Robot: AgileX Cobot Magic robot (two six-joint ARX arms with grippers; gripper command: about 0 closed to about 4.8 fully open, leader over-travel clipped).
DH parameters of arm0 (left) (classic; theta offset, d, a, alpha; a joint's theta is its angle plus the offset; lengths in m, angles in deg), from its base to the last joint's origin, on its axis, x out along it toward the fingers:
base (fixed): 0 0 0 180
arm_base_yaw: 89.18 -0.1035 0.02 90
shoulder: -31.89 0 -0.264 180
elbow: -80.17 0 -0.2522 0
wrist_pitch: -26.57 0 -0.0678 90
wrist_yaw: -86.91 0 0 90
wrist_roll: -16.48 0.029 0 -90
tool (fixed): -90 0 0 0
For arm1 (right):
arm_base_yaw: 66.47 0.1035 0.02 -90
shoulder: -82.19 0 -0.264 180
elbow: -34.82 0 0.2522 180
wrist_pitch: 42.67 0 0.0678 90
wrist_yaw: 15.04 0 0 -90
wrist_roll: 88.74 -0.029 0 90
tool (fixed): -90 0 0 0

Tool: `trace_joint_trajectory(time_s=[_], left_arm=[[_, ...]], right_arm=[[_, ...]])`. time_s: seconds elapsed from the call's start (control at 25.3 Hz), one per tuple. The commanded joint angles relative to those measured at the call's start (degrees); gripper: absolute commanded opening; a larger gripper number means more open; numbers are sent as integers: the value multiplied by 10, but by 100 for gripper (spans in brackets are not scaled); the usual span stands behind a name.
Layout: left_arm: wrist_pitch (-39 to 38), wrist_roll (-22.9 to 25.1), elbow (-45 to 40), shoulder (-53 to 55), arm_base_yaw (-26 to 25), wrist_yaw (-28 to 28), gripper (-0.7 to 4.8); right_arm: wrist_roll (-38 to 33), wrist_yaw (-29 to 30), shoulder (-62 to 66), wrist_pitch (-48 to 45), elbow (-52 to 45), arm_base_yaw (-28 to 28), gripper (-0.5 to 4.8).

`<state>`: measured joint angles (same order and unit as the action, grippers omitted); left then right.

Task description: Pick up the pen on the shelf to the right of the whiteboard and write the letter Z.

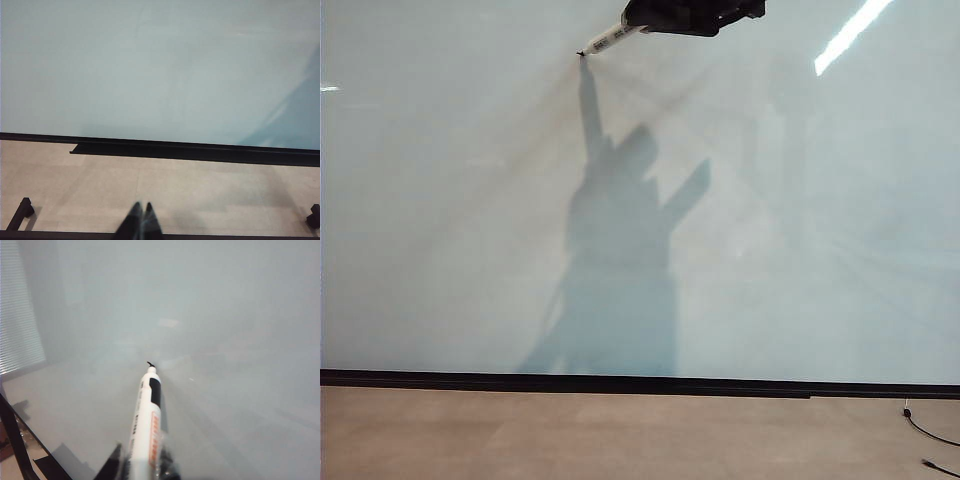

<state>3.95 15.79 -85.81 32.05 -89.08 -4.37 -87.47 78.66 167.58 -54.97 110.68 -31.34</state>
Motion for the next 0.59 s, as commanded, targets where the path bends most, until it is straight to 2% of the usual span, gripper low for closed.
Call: trace_joint_trajectory(time_s=[0.04, 0.59], left_arm=[[3, 2, 1, 0, 0, 0, -5], [3, 2, 1, 0, 0, 0, -5]], right_arm=[[3, -25, -8, -5, 2, -8, -9], [6, -25, -19, 11, -1, -15, -9]])
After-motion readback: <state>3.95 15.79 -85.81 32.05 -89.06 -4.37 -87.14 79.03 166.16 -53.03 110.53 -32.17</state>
